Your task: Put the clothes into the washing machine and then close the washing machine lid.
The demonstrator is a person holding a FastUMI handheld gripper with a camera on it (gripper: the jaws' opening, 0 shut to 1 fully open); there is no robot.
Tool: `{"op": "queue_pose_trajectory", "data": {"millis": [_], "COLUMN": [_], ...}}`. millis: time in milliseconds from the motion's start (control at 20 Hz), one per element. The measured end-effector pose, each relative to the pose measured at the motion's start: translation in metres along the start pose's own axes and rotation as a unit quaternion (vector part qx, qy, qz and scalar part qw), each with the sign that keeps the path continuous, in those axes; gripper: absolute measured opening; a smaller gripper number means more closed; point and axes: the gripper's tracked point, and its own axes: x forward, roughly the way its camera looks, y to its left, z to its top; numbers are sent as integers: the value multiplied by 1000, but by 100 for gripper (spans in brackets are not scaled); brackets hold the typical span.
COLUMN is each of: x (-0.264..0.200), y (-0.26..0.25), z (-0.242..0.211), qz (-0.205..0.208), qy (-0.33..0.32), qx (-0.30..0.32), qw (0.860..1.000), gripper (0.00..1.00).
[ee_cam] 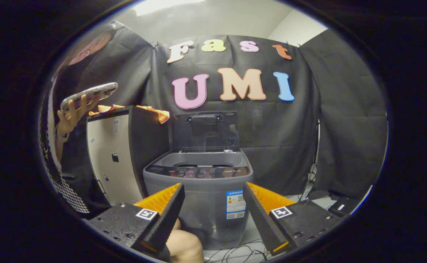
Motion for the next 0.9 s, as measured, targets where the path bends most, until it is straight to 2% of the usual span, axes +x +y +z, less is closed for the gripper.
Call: {"op": "queue_pose_trajectory", "data": {"millis": [500,600,700,800,900], "x": [6,18,35,57,84], "y": [0,11,28,54,81], "z": [6,24,61,108,144], "qz": [-17,-16,-5,19,43], "qy": [-10,-31,-62,-86,-83], "qx": [-5,7,25,32,42], "qw": [1000,999,998,996,995], "gripper": [97,97,97,97,97]}}
